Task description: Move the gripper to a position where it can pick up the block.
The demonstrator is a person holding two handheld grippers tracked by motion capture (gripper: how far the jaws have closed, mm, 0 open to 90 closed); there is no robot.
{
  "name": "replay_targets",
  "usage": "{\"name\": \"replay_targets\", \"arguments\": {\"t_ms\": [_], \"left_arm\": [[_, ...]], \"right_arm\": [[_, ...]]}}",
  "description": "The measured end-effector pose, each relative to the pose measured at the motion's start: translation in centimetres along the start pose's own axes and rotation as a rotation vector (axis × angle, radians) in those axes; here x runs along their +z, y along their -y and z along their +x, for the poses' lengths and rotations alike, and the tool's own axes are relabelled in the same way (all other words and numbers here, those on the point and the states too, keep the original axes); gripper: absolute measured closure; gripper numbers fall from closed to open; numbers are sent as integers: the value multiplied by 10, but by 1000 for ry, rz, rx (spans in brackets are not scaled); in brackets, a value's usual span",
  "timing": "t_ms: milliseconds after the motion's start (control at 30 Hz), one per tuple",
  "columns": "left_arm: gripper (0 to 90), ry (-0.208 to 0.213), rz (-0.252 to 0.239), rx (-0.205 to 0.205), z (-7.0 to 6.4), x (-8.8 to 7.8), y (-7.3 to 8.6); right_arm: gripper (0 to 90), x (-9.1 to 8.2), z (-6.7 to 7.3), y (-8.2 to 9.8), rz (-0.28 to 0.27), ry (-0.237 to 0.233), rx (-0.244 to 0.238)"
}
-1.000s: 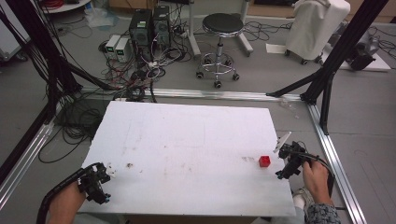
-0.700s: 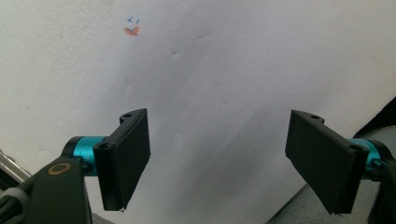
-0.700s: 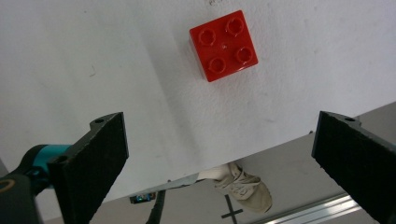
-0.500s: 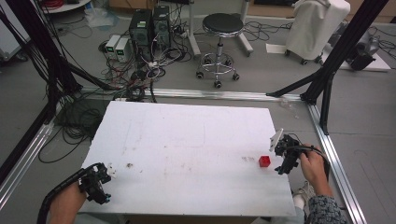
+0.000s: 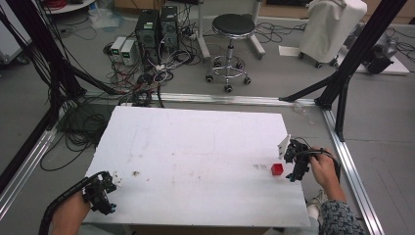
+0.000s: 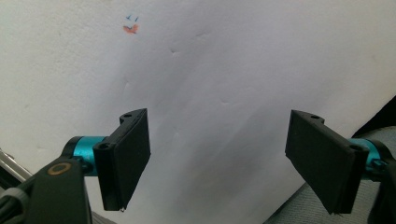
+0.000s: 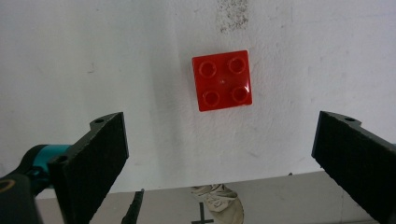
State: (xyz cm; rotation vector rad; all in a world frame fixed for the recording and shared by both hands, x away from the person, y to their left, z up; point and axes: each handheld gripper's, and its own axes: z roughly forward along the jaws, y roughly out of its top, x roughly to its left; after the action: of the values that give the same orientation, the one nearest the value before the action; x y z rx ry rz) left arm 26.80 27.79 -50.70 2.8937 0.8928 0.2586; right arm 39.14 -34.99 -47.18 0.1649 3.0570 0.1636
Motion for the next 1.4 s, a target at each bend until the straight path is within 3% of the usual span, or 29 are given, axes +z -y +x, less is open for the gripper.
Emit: {"name": "replay_targets", "arguments": {"t_ms": [400, 833, 1100, 1400], "left_arm": [[224, 5, -5, -8, -1, 0, 0], [224, 9, -5, -9, -1, 2, 1], [224, 12, -4, -9, -1, 3, 1], [224, 9, -10, -10, -1, 3, 1]], "right_arm": [[29, 10, -7, -11, 11, -18, -40], [29, 34, -7, -21, 45, -54, -93], [29, 45, -6, -25, 77, -78, -102], [29, 46, -6, -24, 76, -73, -99]]}}
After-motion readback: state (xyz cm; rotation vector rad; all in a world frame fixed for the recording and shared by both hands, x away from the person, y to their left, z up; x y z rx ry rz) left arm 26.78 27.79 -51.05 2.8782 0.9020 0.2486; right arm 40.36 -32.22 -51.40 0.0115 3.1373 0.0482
